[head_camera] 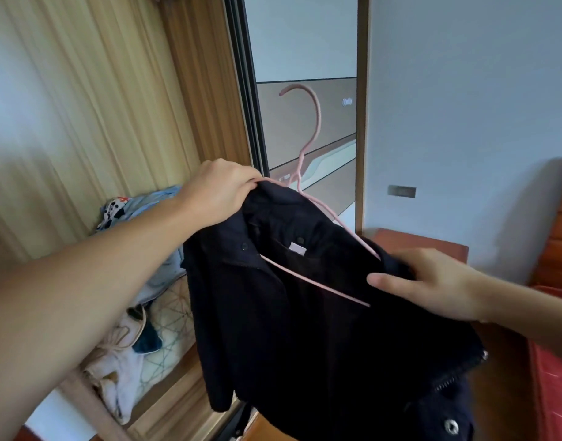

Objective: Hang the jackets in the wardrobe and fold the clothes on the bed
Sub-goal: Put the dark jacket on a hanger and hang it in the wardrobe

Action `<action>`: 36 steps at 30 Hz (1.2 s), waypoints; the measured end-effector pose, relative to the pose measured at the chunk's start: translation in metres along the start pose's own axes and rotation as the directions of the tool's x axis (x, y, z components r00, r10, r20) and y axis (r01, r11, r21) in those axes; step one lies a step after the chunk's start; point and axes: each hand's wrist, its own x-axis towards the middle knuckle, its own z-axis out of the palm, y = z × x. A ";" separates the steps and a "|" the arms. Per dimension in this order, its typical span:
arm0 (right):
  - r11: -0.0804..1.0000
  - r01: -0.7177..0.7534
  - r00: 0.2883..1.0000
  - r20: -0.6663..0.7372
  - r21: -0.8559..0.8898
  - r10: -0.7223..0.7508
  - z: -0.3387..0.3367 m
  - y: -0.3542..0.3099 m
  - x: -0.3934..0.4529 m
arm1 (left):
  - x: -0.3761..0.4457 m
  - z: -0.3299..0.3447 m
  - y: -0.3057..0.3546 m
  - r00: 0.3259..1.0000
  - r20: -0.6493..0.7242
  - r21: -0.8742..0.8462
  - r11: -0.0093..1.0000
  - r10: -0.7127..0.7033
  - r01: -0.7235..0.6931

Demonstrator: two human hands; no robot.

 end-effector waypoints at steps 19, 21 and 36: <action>0.887 0.240 0.943 -0.310 0.394 -0.118 -0.074 -0.177 0.129 | -0.023 -0.067 0.013 0.833 -0.116 -0.681 0.654 -0.541 0.330; 0.856 0.280 0.928 -0.349 0.435 -0.127 -0.092 -0.206 0.147 | -0.023 -0.091 0.025 0.818 -0.151 -0.742 0.611 -0.555 0.277; 0.708 0.571 0.767 -0.578 0.416 -0.278 -0.139 -0.428 0.260 | 0.017 -0.147 -0.084 0.680 -0.557 -0.313 0.879 -0.476 0.359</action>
